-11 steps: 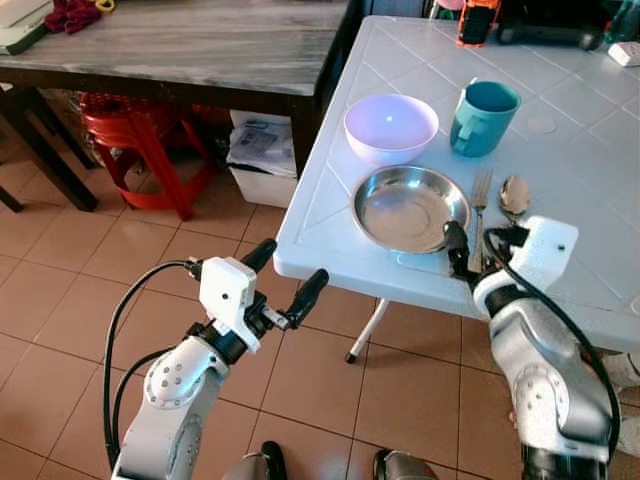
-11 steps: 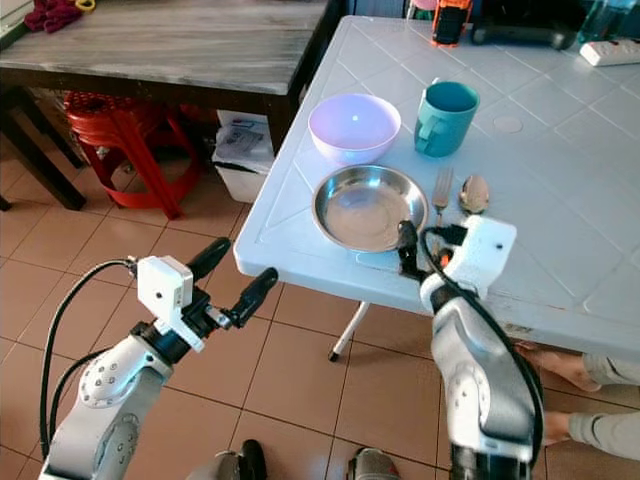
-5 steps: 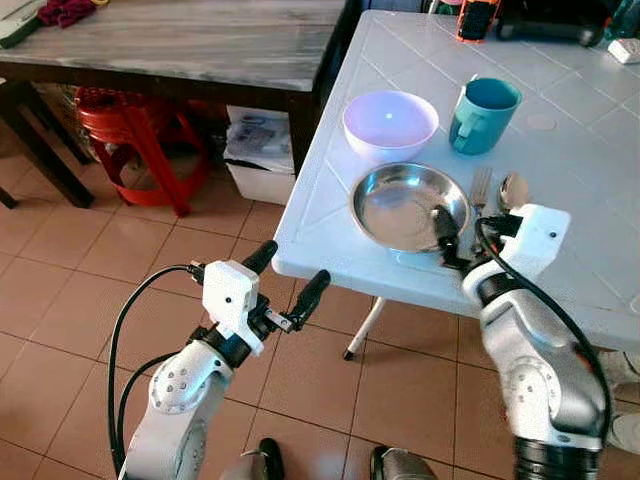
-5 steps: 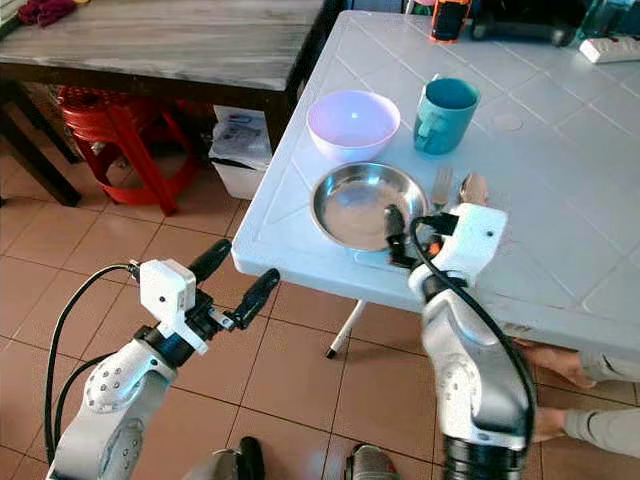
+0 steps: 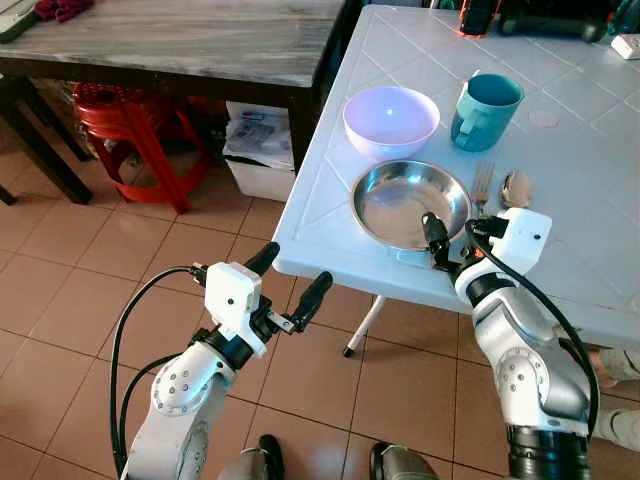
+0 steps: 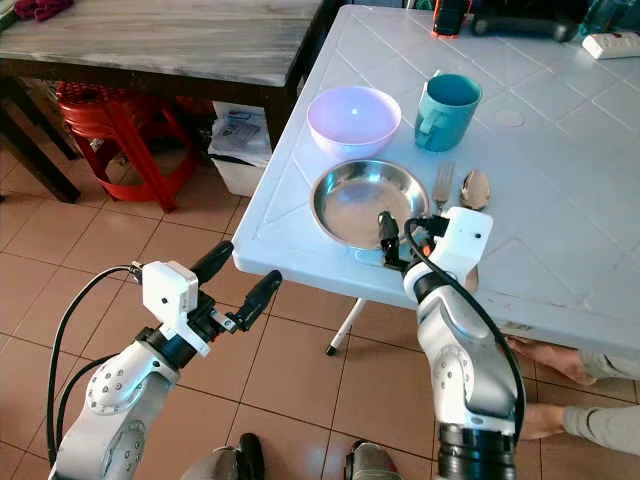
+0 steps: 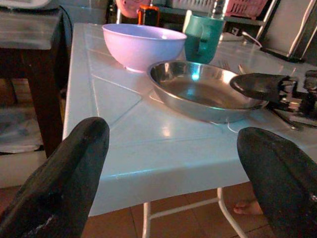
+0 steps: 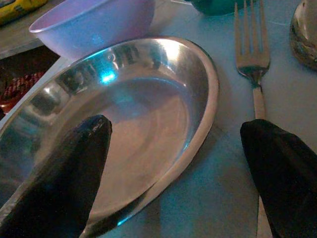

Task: Setting the table

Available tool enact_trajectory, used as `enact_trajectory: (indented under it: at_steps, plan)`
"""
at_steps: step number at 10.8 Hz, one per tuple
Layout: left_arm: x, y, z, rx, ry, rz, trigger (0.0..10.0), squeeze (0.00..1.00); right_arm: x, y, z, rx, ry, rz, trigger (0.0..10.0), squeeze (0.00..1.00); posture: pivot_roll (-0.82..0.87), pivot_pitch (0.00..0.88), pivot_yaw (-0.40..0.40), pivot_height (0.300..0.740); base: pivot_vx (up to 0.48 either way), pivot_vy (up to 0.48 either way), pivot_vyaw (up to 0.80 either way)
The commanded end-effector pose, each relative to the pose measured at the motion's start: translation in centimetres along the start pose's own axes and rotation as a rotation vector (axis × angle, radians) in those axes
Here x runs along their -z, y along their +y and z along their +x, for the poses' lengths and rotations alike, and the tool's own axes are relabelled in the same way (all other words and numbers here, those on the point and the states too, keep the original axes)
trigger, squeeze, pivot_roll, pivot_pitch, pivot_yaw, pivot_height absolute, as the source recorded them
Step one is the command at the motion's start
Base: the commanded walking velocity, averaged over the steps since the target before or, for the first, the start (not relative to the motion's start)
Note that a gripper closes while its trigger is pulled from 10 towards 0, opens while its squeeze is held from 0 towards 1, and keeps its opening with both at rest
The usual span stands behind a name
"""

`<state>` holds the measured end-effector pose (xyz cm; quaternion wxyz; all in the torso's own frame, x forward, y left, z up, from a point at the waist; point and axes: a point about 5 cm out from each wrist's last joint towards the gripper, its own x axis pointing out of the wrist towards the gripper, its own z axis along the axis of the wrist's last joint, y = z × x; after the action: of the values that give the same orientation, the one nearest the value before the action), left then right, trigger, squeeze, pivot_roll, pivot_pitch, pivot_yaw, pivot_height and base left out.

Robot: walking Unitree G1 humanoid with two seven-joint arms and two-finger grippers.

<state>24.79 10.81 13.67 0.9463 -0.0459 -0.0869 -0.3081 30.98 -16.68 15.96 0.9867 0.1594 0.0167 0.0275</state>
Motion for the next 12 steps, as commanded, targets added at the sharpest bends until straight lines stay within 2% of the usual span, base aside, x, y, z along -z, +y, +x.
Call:
enact_trajectory:
  at_steps: [1,2,3,7,12]
  plan:
    - [-0.1,-0.1,-0.3,-0.004,0.010,0.011,10.0,0.00,0.6,-0.4,0.1,0.010,0.022,0.015,10.0,0.00,-0.16,0.265,0.040,0.740,0.000,0.000,0.00]
    - [-0.1,-0.2,-0.4,-0.006,0.013,0.011,10.0,0.00,0.6,-0.1,0.5,-0.004,0.027,0.013,9.8,0.00,-0.16,0.267,0.041,0.740,0.000,0.000,0.00]
    - [0.0,-0.2,-0.4,-0.006,0.015,0.011,10.0,0.00,0.5,0.2,0.8,-0.015,0.026,0.020,0.0,0.00,-0.16,0.268,0.040,0.740,0.000,0.000,0.00]
    - [0.1,-0.1,-0.5,-0.009,0.024,0.013,10.0,0.00,0.9,0.4,1.1,-0.018,0.075,0.025,0.0,0.00,-0.15,0.266,0.037,0.740,0.000,0.000,0.00]
    - [0.3,0.0,-0.5,-0.009,0.027,0.011,10.0,0.00,2.4,-1.2,0.5,0.067,0.156,0.030,0.0,0.00,-0.16,0.261,0.038,0.740,0.000,0.000,0.00]
